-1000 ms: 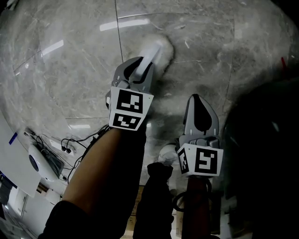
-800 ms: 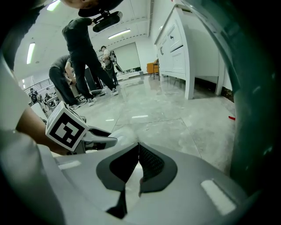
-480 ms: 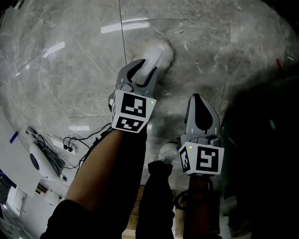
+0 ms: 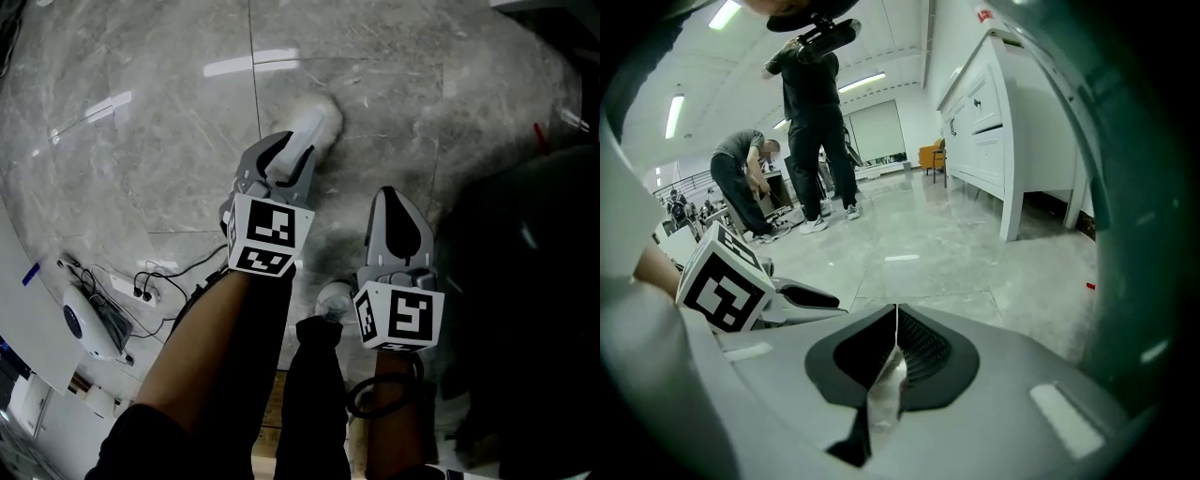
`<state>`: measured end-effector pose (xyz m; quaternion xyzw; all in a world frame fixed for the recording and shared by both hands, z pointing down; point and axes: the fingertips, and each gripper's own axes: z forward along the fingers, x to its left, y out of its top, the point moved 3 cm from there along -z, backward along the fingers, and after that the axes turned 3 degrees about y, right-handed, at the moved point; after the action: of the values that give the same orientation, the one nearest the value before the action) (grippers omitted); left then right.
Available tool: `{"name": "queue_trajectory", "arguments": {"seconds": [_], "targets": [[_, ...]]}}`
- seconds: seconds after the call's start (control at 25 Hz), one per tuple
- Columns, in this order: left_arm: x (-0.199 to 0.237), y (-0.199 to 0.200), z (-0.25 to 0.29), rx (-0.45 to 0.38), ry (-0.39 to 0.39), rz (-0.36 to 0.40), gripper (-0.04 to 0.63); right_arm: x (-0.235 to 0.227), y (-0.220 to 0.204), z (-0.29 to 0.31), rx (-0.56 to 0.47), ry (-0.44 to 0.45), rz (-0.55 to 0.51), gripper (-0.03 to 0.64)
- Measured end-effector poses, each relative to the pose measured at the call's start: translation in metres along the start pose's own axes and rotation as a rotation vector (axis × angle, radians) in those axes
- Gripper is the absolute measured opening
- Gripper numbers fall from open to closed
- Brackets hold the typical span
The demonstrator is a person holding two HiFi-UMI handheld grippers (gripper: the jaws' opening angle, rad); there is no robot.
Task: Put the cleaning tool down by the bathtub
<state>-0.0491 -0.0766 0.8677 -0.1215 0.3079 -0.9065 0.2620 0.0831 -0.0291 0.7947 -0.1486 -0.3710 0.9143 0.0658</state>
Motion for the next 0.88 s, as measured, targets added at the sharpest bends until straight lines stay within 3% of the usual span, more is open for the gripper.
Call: {"name": "queue_trajectory", "arguments": {"seconds": [0.88], "targets": [[0.012,0.098,-0.099,-0.083,0.049,-0.003,0.022,0.050,0.111,-0.042,-0.082,0.041,-0.024,0.019]]}}
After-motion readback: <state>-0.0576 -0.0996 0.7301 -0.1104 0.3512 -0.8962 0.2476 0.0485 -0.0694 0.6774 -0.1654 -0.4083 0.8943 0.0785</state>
